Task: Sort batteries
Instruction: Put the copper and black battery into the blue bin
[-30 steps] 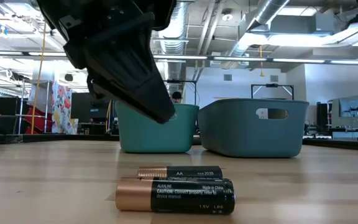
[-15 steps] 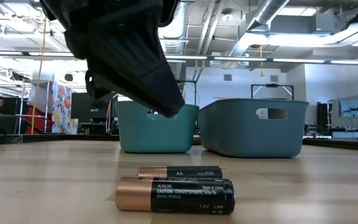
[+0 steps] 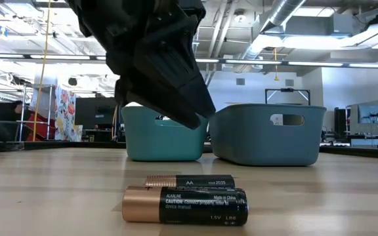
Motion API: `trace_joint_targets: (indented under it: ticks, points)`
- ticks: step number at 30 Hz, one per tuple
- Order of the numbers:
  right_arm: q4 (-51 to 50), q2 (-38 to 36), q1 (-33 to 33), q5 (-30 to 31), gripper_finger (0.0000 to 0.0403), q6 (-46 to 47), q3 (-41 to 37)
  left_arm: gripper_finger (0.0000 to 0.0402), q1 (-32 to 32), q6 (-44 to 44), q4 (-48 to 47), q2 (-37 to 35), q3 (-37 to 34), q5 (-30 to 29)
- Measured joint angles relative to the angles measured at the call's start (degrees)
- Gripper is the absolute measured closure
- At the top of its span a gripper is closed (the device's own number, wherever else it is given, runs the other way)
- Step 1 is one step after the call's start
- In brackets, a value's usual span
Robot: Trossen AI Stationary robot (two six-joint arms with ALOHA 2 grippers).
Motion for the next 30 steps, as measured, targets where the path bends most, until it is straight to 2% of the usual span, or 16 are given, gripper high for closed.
trace_joint_targets:
  ticks: [5, 9, 13, 21, 30]
  points:
    - [-0.46, 0.02, 0.0, 0.04, 0.0231, -0.37, 0.0, 0.0263, -0.86, 4.69, 1.12, 0.0, 0.75, -0.46]
    - [-0.9, 0.01, 0.0, 0.07, 0.0231, -0.39, 0.0, 0.0264, -2.65, 9.23, -3.75, 0.95, 5.29, -2.98]
    - [-1.06, 0.01, 0.0, 0.09, 0.0231, -0.4, 0.0, 0.0264, -4.33, 10.13, -7.88, 3.86, 10.35, -5.7]
    - [-1.0, 0.0, -0.01, 0.11, 0.0231, -0.42, 0.0, 0.0265, -6.73, 7.86, -11.4, 11.34, 17.35, -6.17]
    - [-1.03, 0.0, -0.02, 0.11, 0.0231, -0.15, 0.0, 0.0265, -8.5, 2.72, -15.14, 12.46, 17.78, -6.38]
